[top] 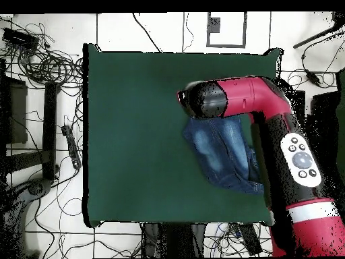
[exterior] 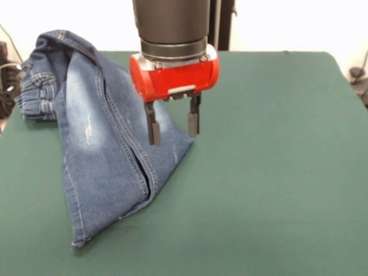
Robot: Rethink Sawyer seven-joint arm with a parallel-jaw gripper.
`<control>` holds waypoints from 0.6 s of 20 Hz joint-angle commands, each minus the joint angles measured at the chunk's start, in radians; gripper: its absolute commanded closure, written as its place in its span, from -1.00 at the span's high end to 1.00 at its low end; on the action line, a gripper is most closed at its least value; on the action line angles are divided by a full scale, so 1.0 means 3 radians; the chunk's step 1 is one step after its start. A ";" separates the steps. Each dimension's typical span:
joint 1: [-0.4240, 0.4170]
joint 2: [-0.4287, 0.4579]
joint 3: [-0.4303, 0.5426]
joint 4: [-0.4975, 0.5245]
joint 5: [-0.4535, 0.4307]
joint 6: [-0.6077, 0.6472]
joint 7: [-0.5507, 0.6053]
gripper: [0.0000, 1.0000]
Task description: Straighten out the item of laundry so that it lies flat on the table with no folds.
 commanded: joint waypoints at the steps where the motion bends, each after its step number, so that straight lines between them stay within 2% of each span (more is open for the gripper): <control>1: 0.0182 0.0110 -0.0085 0.0264 -0.0193 -0.0323 -0.0043 1.00; 2: 0.0240 0.0091 -0.0066 0.0152 -0.0153 -0.0221 -0.0056 1.00; 5: 0.0232 0.0147 -0.0144 0.0107 -0.0242 -0.0293 -0.0096 1.00; 12: 0.0314 0.0119 -0.0384 0.0120 -0.0414 -0.0349 0.0028 1.00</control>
